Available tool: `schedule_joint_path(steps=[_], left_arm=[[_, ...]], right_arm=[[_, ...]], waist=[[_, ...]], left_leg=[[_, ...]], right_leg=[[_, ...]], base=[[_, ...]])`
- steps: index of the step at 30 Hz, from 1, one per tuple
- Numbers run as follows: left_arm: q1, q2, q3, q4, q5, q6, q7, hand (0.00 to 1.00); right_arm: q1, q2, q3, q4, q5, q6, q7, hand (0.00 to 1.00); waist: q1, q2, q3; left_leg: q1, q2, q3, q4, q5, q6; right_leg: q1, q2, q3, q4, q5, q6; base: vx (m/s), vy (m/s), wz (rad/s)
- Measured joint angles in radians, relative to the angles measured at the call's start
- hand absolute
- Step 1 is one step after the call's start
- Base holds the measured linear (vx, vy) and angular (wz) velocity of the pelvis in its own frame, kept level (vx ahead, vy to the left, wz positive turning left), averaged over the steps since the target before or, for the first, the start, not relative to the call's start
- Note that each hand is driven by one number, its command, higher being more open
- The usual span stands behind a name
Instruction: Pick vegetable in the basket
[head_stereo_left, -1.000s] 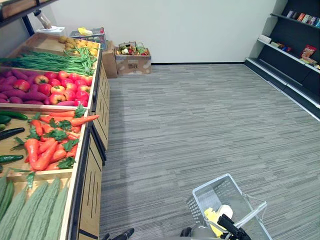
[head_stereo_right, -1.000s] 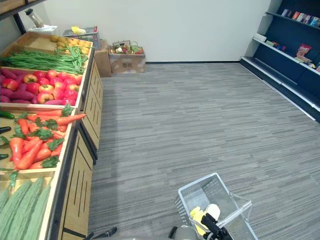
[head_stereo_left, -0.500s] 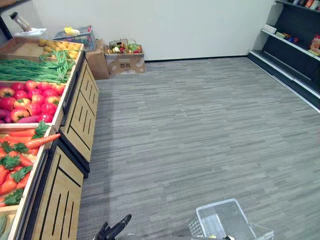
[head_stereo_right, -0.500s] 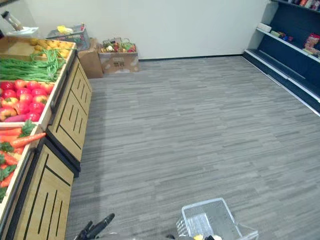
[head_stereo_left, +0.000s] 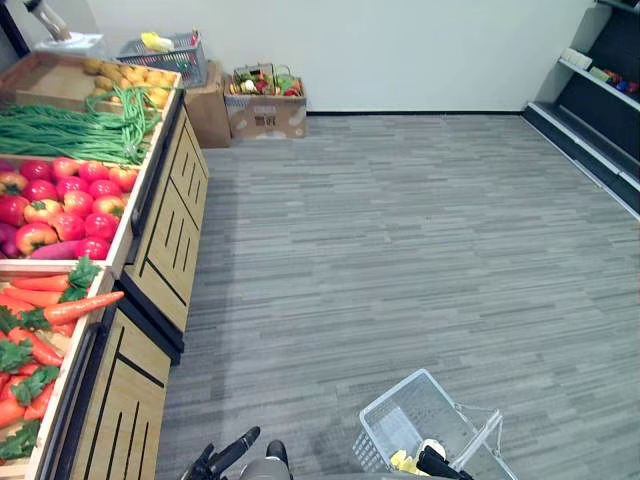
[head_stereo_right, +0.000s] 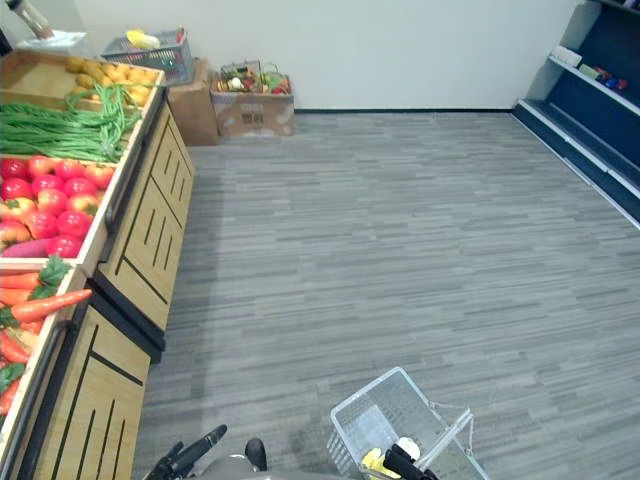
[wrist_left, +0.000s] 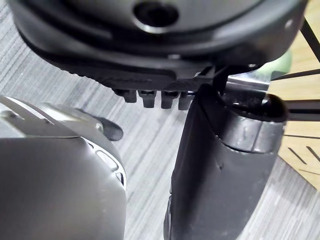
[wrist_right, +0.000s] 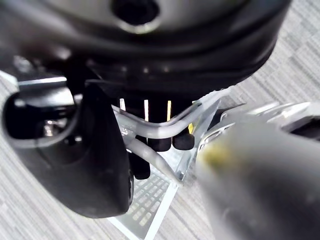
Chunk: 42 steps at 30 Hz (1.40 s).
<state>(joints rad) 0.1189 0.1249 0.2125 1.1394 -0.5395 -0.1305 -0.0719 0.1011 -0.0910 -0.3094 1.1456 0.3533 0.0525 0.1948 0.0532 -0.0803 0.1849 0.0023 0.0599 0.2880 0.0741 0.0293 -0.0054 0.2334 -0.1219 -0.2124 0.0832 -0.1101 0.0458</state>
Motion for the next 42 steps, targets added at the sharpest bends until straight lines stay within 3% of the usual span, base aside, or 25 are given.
schedule_joint_path(steps=[4, 8, 10, 11, 12, 14, 16, 18, 19, 21, 22, 24, 26, 27, 29, 31, 32, 33, 34, 35, 36, 37, 38, 39, 42], left_arm=[[0.007, -0.006, -0.007, 0.013, -0.001, 0.001, -0.001, 1.00], [0.018, -0.015, -0.050, 0.017, 0.004, 0.003, -0.002, 1.00], [0.024, -0.010, -0.049, 0.010, 0.004, 0.004, -0.002, 1.00], [0.032, -0.004, -0.049, 0.001, 0.004, 0.007, 0.000, 1.00], [0.034, 0.003, -0.050, -0.003, 0.003, 0.008, 0.000, 1.00], [0.040, 0.013, -0.050, -0.003, 0.003, 0.008, 0.001, 1.00], [0.026, 0.016, -0.076, -0.002, 0.003, 0.008, 0.000, 1.00], [0.004, 0.010, -0.091, 0.001, 0.003, 0.008, -0.005, 1.00], [-0.012, 0.005, -0.091, 0.003, 0.003, 0.008, -0.007, 1.00], [-0.022, 0.007, -0.078, 0.001, 0.000, 0.008, -0.020, 1.00], [-0.022, 0.020, -0.063, -0.008, -0.003, 0.006, -0.023, 1.00], [-0.016, 0.004, -0.043, -0.008, -0.001, 0.000, -0.018, 1.00], [-0.014, -0.023, -0.040, -0.018, 0.001, -0.001, -0.012, 1.00], [-0.009, -0.045, 0.012, -0.062, 0.001, -0.002, -0.004, 1.00], [0.000, -0.066, 0.039, -0.060, 0.001, -0.011, -0.002, 1.00], [-0.009, -0.068, 0.046, -0.057, 0.002, -0.012, -0.003, 1.00], [-0.012, -0.063, 0.050, -0.066, 0.000, -0.021, -0.007, 1.00], [-0.029, -0.049, 0.048, -0.070, 0.002, -0.022, -0.012, 1.00], [-0.046, -0.041, 0.043, -0.063, 0.004, -0.020, -0.014, 1.00], [-0.052, -0.041, 0.037, -0.060, 0.004, -0.018, -0.014, 1.00], [-0.056, -0.057, -0.001, -0.060, 0.004, -0.017, -0.015, 1.00], [-0.055, -0.047, -0.032, -0.055, 0.008, -0.022, -0.017, 1.00], [-0.053, -0.027, -0.042, -0.061, 0.015, -0.030, -0.016, 1.00], [-0.059, -0.016, -0.044, -0.058, 0.023, -0.026, -0.015, 1.00], [-0.055, 0.002, -0.054, -0.040, 0.030, -0.014, 0.001, 1.00]], right_arm=[[-0.006, -0.009, 0.005, 0.001, -0.041, -0.006, 0.002, 0.00], [-0.013, -0.039, 0.000, -0.026, -0.037, -0.010, -0.001, 0.00], [-0.022, -0.036, -0.002, -0.044, -0.038, -0.010, -0.001, 0.00], [-0.032, -0.035, -0.002, -0.044, -0.039, -0.011, -0.001, 0.00], [-0.032, -0.032, -0.002, -0.043, -0.039, -0.011, 0.001, 0.00], [-0.032, -0.027, -0.016, -0.041, -0.040, -0.011, 0.002, 0.00], [-0.032, -0.028, -0.037, -0.042, -0.039, -0.012, 0.005, 0.00], [-0.026, -0.043, -0.058, -0.041, -0.038, -0.011, 0.015, 0.00], [-0.011, -0.044, -0.068, -0.041, -0.037, -0.010, 0.020, 0.00], [0.019, -0.023, -0.103, -0.035, -0.037, -0.008, 0.022, 0.00], [0.042, 0.008, -0.119, -0.035, -0.034, -0.009, 0.018, 0.00], [0.055, 0.020, -0.135, -0.035, -0.031, -0.014, 0.010, 0.00], [0.060, 0.006, -0.125, -0.034, -0.034, -0.013, 0.006, 0.00], [0.090, -0.002, -0.119, -0.014, -0.038, -0.008, -0.002, 0.00], [0.105, -0.018, -0.118, -0.002, -0.038, 0.003, -0.003, 0.00], [0.105, -0.024, -0.118, 0.004, -0.038, 0.008, -0.004, 0.00], [0.106, -0.023, -0.109, 0.008, -0.038, 0.010, -0.007, 0.00], [0.106, -0.023, -0.097, 0.008, -0.038, 0.017, -0.010, 0.00], [0.102, -0.034, -0.094, 0.009, -0.041, 0.032, -0.013, 0.00], [0.104, -0.038, -0.093, 0.009, -0.043, 0.030, -0.013, 0.00], [0.108, -0.061, -0.087, 0.002, -0.041, 0.024, -0.012, 0.00], [0.103, -0.061, -0.078, 0.011, -0.040, 0.026, -0.018, 0.00], [0.097, -0.047, -0.045, 0.008, -0.040, 0.021, -0.015, 0.00], [0.085, -0.043, -0.039, 0.007, -0.042, 0.018, -0.011, 0.00], [0.035, -0.023, 0.018, 0.005, -0.070, 0.000, 0.006, 0.00]], waist=[[-0.003, 0.013, -0.026], [-0.004, 0.045, -0.046], [-0.004, 0.039, -0.050], [-0.004, 0.026, -0.051], [-0.005, 0.022, -0.051], [-0.008, 0.007, -0.049], [-0.035, 0.024, -0.042], [-0.059, 0.053, -0.023], [-0.071, 0.056, -0.014], [-0.076, 0.025, 0.001], [-0.077, -0.021, 0.008], [-0.084, -0.025, 0.004], [-0.082, 0.008, -0.005], [-0.079, 0.046, -0.033], [-0.077, 0.078, -0.062], [-0.077, 0.081, -0.068], [-0.076, 0.065, -0.057], [-0.062, 0.043, -0.041], [-0.061, 0.035, -0.031], [-0.063, 0.035, -0.035], [-0.065, 0.068, -0.040], [-0.059, 0.055, -0.048], [-0.062, 0.016, -0.050], [-0.064, -0.004, -0.054], [-0.056, -0.015, -0.047]], left_leg=[[0.014, -0.025, 0.018, -0.021, -0.027, 0.010], [0.055, -0.044, 0.038, -0.096, -0.031, 0.011], [0.070, -0.052, 0.057, -0.111, -0.031, 0.012], [0.087, -0.056, 0.064, -0.118, -0.033, 0.015], [0.103, -0.060, 0.061, -0.124, -0.036, 0.020], [0.136, -0.055, 0.048, -0.123, -0.041, 0.041], [0.131, -0.011, 0.004, -0.095, -0.062, 0.035], [0.129, 0.033, -0.036, -0.081, -0.075, 0.019], [0.131, 0.047, -0.069, -0.084, -0.082, 0.008], [0.143, 0.042, -0.115, -0.084, -0.093, -0.009], [0.171, 0.027, -0.136, -0.084, -0.103, -0.042], [0.213, 0.059, -0.150, -0.082, -0.116, -0.096], [0.230, 0.115, -0.156, -0.061, -0.150, -0.144], [0.045, 0.249, -0.115, 0.411, -0.220, -0.163], [0.025, 0.288, -0.090, 0.492, -0.215, -0.172], [0.017, 0.287, -0.079, 0.516, -0.183, -0.211], [-0.015, 0.289, -0.079, 0.592, -0.146, -0.213], [-0.060, 0.301, -0.041, 0.688, -0.180, -0.204], [-0.077, 0.281, 0.035, 0.666, -0.299, -0.166], [-0.090, 0.253, 0.068, 0.591, -0.293, -0.153], [-0.112, 0.198, 0.126, 0.332, -0.112, -0.069], [-0.113, 0.174, 0.152, 0.293, -0.116, -0.025], [-0.116, 0.113, 0.147, 0.228, -0.083, -0.009], [-0.117, 0.096, 0.144, 0.201, -0.067, -0.006], [-0.098, 0.071, 0.146, 0.137, -0.031, -0.004]], right_leg=[[-0.014, -0.030, -0.007, 0.039, -0.019, 0.030], [-0.145, -0.071, -0.023, 0.309, -0.036, 0.052], [-0.215, -0.105, -0.023, 0.458, -0.032, 0.080], [-0.261, -0.134, -0.024, 0.563, -0.011, 0.123], [-0.284, -0.153, -0.035, 0.621, 0.007, 0.135], [-0.299, -0.168, -0.060, 0.681, -0.046, 0.115], [-0.337, -0.116, -0.106, 0.622, -0.145, 0.101], [-0.366, -0.056, -0.091, 0.459, -0.136, 0.102], [-0.376, -0.031, -0.048, 0.301, -0.081, 0.105], [-0.357, -0.033, 0.027, 0.067, 0.037, 0.124], [-0.342, -0.058, 0.060, 0.024, 0.046, 0.131], [-0.342, -0.037, 0.058, 0.125, 0.081, 0.116], [-0.346, 0.011, 0.057, 0.201, 0.049, 0.063], [-0.243, 0.087, -0.025, 0.133, 0.002, -0.007], [-0.189, 0.110, -0.034, 0.119, 0.001, -0.028], [-0.167, 0.104, -0.031, 0.102, 0.001, -0.028], [-0.128, 0.093, -0.034, 0.064, 0.001, -0.028], [-0.067, 0.074, -0.037, 0.012, 0.001, -0.028], [-0.020, 0.047, -0.049, -0.009, 0.001, -0.028], [-0.016, 0.036, -0.064, -0.005, 0.001, -0.025], [-0.023, 0.049, -0.085, 0.009, -0.004, -0.012], [-0.027, 0.032, -0.064, 0.008, -0.027, 0.015], [-0.042, 0.001, -0.028, -0.008, -0.050, 0.028], [-0.044, -0.005, -0.028, -0.011, -0.050, 0.030], [-0.044, -0.019, -0.042, -0.008, -0.049, 0.030]], base=[[0.04, 0.078, -0.15], [0.03, 0.148, -0.06], [0.05, 0.122, -0.06], [0.05, 0.049, -0.04], [0.13, 0.010, 0.00], [0.12, -0.039, 0.07], [0.10, -0.119, 0.33], [0.08, -0.181, 0.62], [0.09, -0.210, 0.76], [0.15, -0.290, 0.82], [0.22, -0.354, 0.75], [0.32, -0.394, 0.47], [0.56, -0.531, 0.42], [0.78, -0.510, 0.57], [0.66, -0.229, 0.33], [0.28, 0.043, 0.30], [0.25, 0.037, 0.42], [0.23, 0.041, 0.46], [0.21, 0.065, 0.45], [0.17, 0.107, 0.63], [0.15, 0.162, 0.62], [0.24, 0.167, 0.75], [0.24, 0.125, 0.55], [0.25, 0.055, 0.46], [0.09, 0.008, 0.18]])
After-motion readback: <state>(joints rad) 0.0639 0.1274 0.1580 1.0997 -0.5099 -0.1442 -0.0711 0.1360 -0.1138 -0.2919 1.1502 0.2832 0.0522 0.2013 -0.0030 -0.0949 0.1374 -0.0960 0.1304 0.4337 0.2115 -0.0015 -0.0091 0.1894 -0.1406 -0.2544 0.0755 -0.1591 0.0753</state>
